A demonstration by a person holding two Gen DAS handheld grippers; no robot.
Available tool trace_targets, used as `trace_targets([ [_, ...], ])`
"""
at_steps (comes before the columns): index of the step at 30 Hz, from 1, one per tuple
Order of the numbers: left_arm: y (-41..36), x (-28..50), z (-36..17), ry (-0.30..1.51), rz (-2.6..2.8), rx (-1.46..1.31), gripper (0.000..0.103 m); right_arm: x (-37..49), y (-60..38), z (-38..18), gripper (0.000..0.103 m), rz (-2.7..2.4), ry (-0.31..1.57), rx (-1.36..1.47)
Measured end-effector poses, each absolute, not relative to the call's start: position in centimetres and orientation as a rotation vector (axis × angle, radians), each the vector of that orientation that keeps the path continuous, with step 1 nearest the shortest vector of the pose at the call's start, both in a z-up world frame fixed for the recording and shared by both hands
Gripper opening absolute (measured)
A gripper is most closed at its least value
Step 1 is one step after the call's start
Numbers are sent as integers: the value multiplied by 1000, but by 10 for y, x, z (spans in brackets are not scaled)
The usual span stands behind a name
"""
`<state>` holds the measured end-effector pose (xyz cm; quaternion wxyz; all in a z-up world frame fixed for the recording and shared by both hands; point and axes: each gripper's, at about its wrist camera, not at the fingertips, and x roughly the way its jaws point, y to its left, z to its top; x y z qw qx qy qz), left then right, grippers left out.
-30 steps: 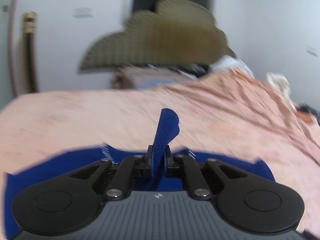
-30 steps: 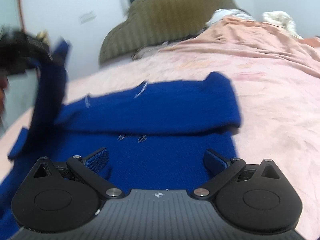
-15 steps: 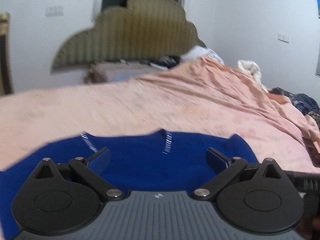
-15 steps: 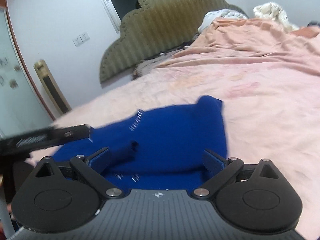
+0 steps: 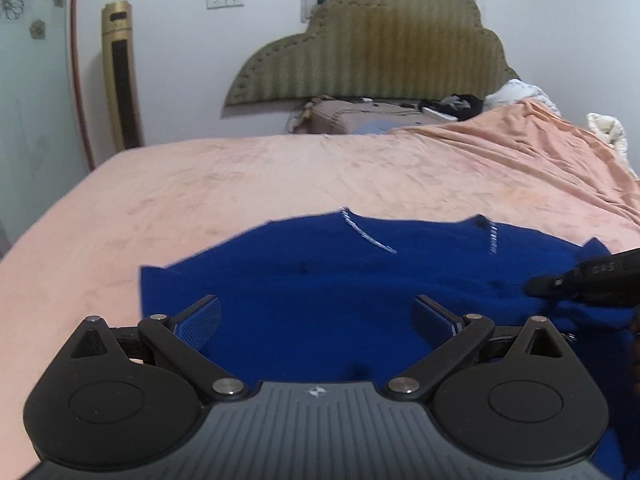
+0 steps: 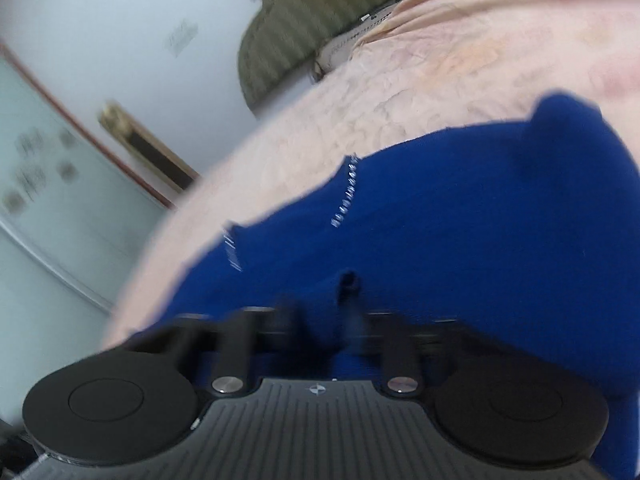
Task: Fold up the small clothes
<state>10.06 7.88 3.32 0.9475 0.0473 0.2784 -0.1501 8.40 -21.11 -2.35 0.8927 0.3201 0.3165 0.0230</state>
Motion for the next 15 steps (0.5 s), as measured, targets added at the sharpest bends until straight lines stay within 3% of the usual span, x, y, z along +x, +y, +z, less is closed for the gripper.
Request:
trace_targets([
  [8, 84, 113, 35, 557, -244, 99, 102, 70, -224, 41, 8, -150, 490, 468],
  [12, 89, 123, 20, 610, -213, 100, 102, 60, -242, 39, 8, -272, 533, 417],
  [14, 91, 129, 15, 639, -198, 95, 102, 59, -252, 29, 10, -299, 585, 443],
  [15, 92, 132, 12, 651, -189, 96, 102, 59, -259, 20, 18, -300, 618, 472],
])
